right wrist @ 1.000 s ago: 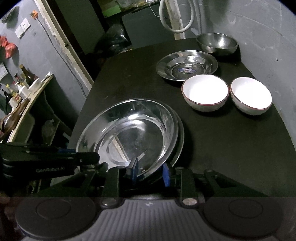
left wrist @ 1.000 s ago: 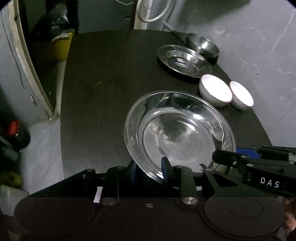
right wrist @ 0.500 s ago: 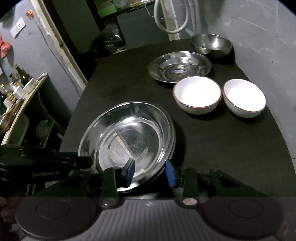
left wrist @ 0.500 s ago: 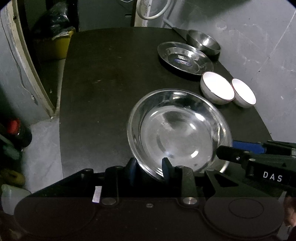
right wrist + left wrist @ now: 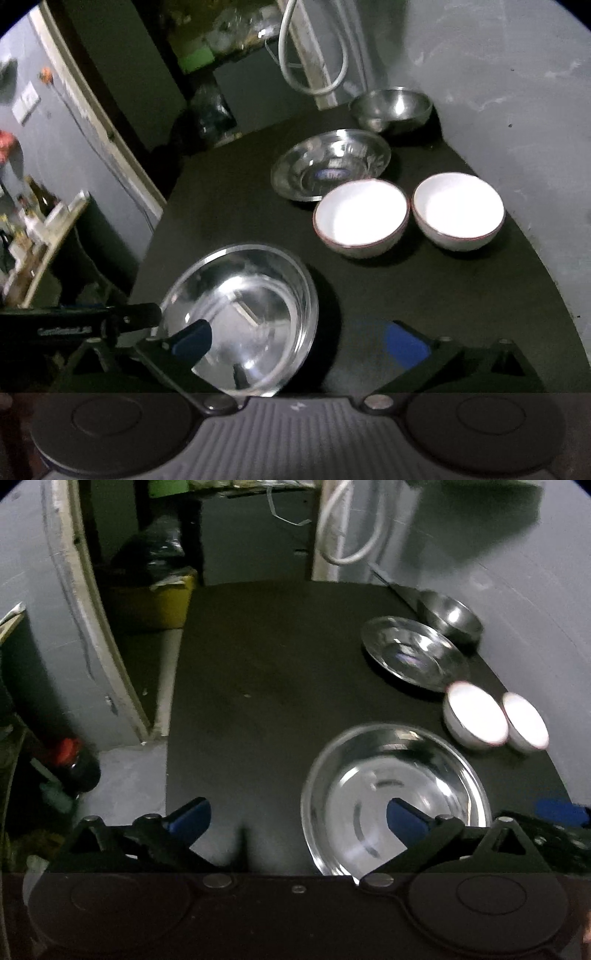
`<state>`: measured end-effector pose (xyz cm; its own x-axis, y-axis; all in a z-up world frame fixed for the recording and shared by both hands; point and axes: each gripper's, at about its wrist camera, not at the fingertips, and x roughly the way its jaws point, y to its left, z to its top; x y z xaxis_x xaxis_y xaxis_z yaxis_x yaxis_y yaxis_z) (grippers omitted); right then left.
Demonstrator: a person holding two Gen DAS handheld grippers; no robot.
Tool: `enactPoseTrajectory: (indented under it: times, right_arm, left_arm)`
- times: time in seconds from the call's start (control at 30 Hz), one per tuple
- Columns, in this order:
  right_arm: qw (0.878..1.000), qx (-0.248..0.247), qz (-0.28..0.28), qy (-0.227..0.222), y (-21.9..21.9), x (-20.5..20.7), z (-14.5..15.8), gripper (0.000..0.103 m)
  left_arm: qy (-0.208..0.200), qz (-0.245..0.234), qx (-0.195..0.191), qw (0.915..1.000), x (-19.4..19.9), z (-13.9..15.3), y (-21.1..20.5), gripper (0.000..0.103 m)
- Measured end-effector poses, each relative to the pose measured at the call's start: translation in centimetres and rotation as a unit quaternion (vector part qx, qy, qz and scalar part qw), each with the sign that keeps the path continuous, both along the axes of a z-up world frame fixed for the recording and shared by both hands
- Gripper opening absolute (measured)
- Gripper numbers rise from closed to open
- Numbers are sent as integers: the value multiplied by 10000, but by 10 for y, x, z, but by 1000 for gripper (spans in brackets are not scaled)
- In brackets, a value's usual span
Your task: Organize plates and bowls
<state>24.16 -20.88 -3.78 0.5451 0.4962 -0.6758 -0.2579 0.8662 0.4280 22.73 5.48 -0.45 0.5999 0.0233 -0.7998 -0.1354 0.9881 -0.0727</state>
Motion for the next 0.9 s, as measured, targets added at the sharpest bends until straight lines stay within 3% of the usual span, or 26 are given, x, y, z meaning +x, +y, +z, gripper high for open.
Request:
enactPoseTrajectory:
  times: [0.1, 0.23, 0.4, 0.67, 0.9]
  right_arm:
    - [9998, -29, -23, -170, -7, 0, 3, 103]
    - [9971, 11, -58, -761, -21, 7, 21, 103]
    - [9897, -75, -189, -1414, -35, 55, 50, 103]
    - [9935, -356, -560, -922, -27, 126, 37, 103]
    - [9956, -570, -423, -610, -12, 154, -2, 103]
  left_arm:
    - [-286, 184, -90, 9994, 6, 4, 2, 101]
    - [-757, 271, -82, 9967, 22, 13, -2, 102]
    - [-1105, 301, -87, 9934, 64, 24, -13, 102]
    - [-1138, 337, -144, 9928, 135, 20, -42, 102]
    - [-616, 374, -131, 9973, 181, -10, -56, 102]
